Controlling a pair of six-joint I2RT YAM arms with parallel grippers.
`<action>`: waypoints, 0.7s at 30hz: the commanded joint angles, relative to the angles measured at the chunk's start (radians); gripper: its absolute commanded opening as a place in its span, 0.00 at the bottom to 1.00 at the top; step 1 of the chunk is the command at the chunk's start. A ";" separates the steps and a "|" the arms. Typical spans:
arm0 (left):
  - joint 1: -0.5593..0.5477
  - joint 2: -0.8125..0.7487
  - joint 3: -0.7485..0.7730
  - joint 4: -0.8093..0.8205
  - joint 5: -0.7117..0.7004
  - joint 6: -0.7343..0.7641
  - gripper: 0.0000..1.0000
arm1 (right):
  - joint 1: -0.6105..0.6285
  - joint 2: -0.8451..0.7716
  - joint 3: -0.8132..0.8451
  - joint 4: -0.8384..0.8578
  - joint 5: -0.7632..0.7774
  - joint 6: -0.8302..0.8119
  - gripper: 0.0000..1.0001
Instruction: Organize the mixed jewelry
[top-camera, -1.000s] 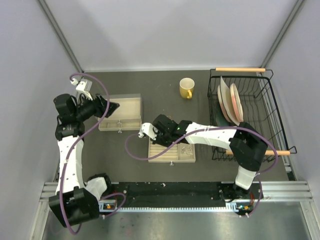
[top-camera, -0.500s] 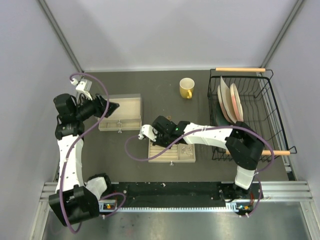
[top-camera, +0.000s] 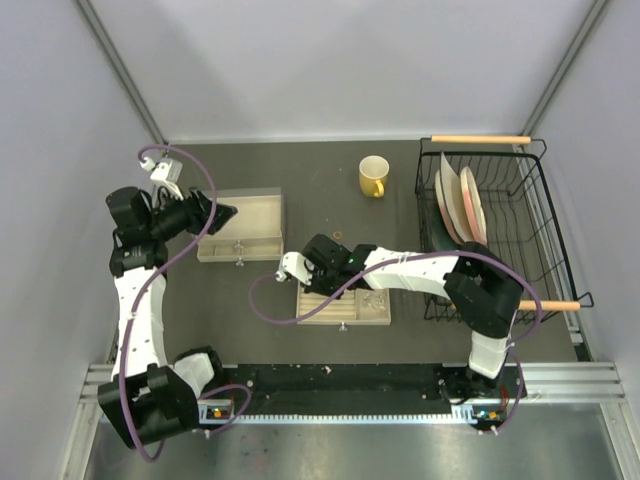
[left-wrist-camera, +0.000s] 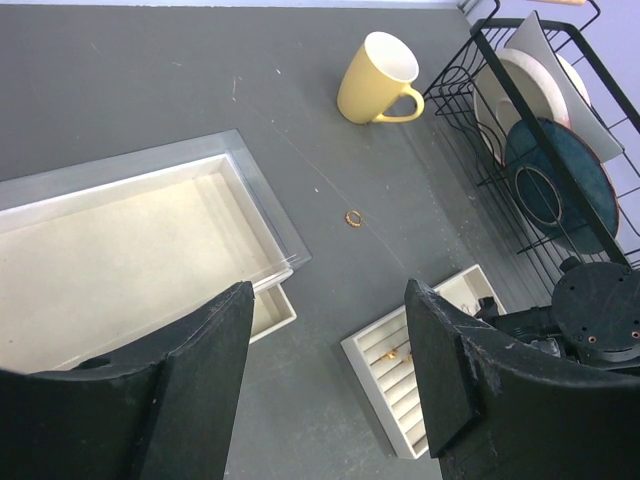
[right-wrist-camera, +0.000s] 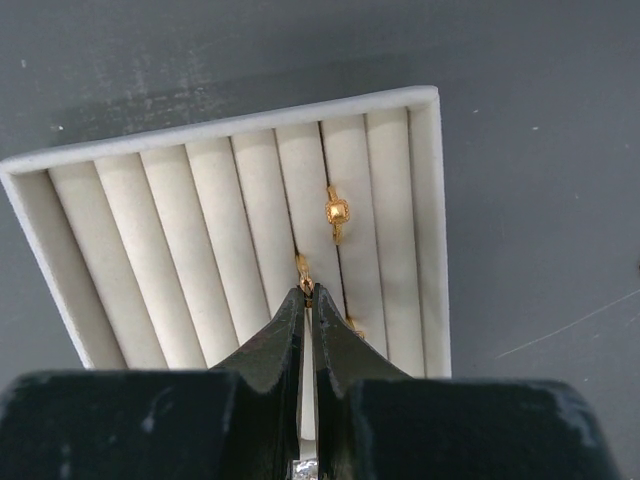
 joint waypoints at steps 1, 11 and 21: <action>0.016 0.006 -0.008 0.020 0.035 0.005 0.67 | 0.014 0.004 -0.020 0.021 0.006 -0.013 0.00; 0.020 0.014 -0.011 0.020 0.049 0.005 0.67 | 0.015 0.022 -0.054 0.026 0.017 -0.010 0.00; 0.028 0.009 -0.003 0.005 0.057 0.012 0.67 | 0.017 -0.021 -0.014 -0.008 0.081 -0.019 0.20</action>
